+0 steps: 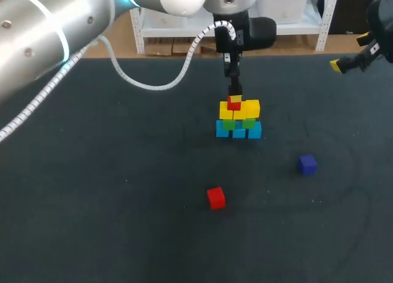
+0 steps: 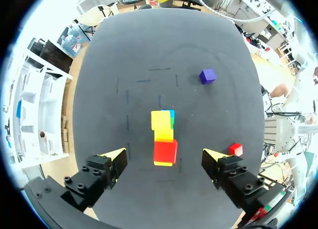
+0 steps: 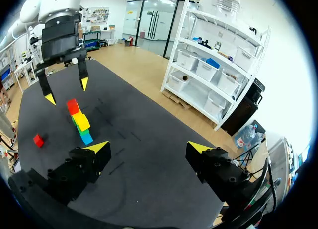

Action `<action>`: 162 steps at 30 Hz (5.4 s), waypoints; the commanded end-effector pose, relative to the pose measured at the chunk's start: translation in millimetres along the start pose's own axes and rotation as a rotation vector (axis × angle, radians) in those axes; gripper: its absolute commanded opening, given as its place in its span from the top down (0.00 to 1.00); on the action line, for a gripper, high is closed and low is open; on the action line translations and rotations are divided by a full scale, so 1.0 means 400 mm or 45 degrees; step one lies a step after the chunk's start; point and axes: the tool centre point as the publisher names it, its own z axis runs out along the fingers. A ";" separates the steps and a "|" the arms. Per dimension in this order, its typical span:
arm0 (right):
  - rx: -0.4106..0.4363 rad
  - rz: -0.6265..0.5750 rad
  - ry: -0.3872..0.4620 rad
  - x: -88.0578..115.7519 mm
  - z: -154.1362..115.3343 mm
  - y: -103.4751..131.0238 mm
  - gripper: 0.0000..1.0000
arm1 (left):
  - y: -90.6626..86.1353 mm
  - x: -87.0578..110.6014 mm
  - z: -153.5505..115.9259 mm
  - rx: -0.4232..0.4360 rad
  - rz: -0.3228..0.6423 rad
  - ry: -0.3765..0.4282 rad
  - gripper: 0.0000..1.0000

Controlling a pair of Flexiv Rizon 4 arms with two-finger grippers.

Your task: Place the blue cubes, place green cubes on the blue cubes, place the yellow cubes on the green cubes, then place the red cubes on the yellow cubes, and place purple cube on the red cubes.

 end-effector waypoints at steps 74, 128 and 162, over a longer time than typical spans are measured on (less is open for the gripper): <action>0.068 0.002 0.004 0.000 -0.004 0.009 0.00 | -0.422 0.158 0.284 0.074 1.318 0.139 0.11; 0.068 0.002 0.004 0.000 -0.004 0.009 0.00 | -0.443 0.192 0.274 0.099 1.354 0.093 0.00; 0.068 0.002 0.004 0.000 -0.004 0.009 0.00 | -0.432 0.138 0.282 0.105 1.484 0.069 0.53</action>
